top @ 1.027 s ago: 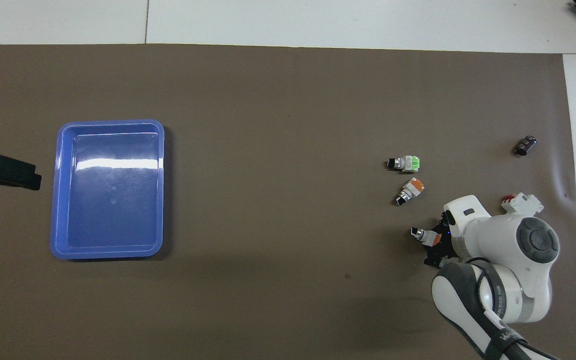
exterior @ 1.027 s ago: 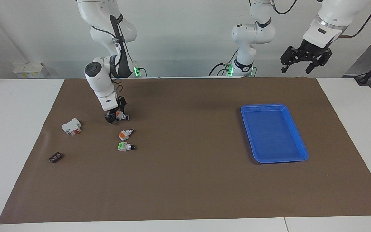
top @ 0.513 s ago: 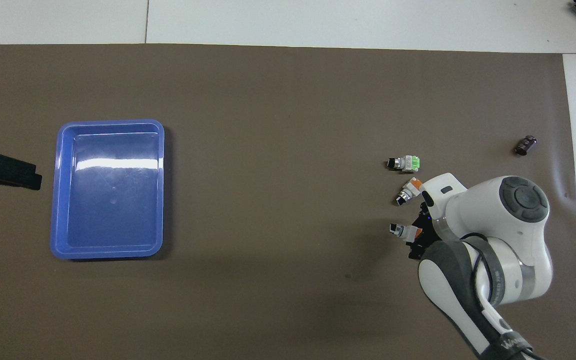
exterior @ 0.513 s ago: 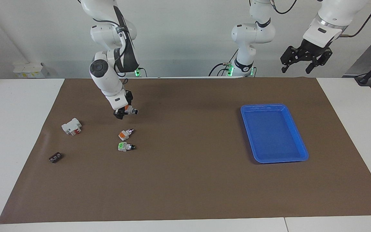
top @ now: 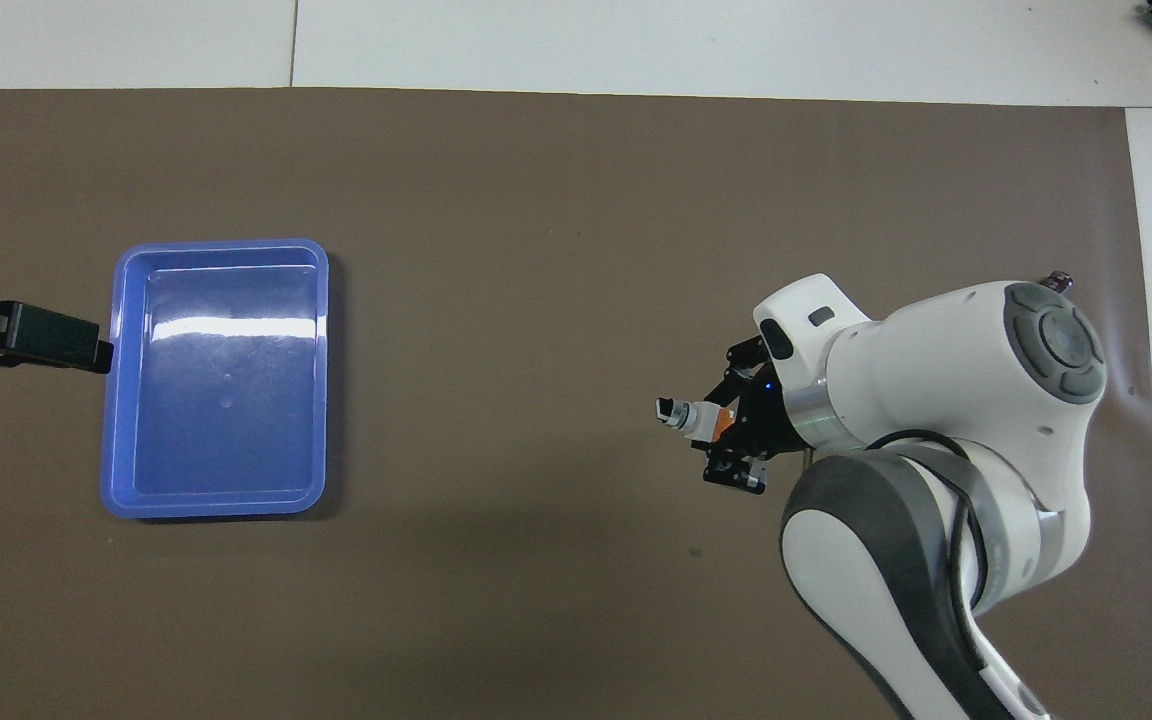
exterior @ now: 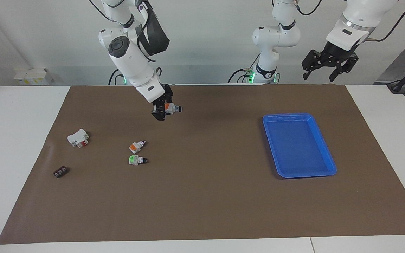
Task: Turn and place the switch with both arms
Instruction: 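Lift the switch with the right gripper while the left gripper reaches over the tray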
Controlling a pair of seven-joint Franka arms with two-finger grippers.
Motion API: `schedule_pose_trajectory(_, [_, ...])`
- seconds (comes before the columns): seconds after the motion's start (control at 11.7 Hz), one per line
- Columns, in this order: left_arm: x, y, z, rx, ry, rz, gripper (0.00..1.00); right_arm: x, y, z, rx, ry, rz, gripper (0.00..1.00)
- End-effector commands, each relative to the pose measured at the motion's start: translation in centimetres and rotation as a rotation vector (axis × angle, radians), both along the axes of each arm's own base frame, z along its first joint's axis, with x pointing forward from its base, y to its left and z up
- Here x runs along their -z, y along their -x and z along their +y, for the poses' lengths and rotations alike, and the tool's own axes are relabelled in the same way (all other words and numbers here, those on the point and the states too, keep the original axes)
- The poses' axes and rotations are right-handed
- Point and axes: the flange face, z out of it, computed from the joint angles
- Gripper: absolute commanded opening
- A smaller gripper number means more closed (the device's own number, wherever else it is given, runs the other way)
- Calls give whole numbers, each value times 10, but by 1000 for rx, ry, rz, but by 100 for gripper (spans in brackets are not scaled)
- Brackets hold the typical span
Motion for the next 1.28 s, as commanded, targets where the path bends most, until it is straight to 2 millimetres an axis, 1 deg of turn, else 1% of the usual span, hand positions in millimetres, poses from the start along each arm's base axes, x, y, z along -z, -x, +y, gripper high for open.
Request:
schedule_pose_trajectory(0.0, [4, 5, -2, -27, 130, -12, 100, -10, -7, 24, 23, -98, 23, 0])
schedule_pose_trajectory(0.09, [10, 6, -6, -32, 153, -18, 99, -20, -2, 44, 11, -138, 20, 0])
schedule_pose_trajectory(0.17, [21, 9, -10, -42, 198, -26, 99, -32, 2, 59, 7, -178, 5, 0])
schedule_pose_trajectory(0.26, [31, 15, -16, -59, 280, -22, 99, -46, 1, 71, 14, -200, -39, 0])
schedule_pose_trajectory(0.34, [40, 20, -21, -73, 340, -11, 99, -56, 3, 83, 36, -215, -63, 0])
schedule_pose_trajectory(0.43, [45, 22, -26, -90, 395, 2, 99, -64, 6, 95, 33, -225, -79, 0])
schedule_pose_trajectory(0.51, [45, 22, -31, -117, 456, 23, 99, -68, 11, 103, 35, -229, -75, 0])
schedule_pose_trajectory(0.68, [46, 22, -39, -177, 557, 68, 99, -76, 20, 128, 83, -254, -116, 0])
schedule_pose_trajectory(0.77, [46, 21, -48, -207, 589, 74, 99, -79, 28, 142, 85, -260, -130, 0])
schedule_pose_trajectory(0.86, [47, 18, -55, -275, 633, 114, 99, -80, 31, 147, 85, -265, -147, 0])
schedule_pose_trajectory(0.94, [52, 13, -62, -322, 691, 167, 96, -81, 35, 155, 81, -272, -162, 0])
schedule_pose_trajectory(1.03, [53, 16, -73, -321, 696, 188, 96, -79, 36, 161, 83, -279, -176, 0])
schedule_pose_trajectory(1.2, [59, 25, -95, -341, 681, 241, 88, -83, 39, 168, 85, -293, -201, 0])
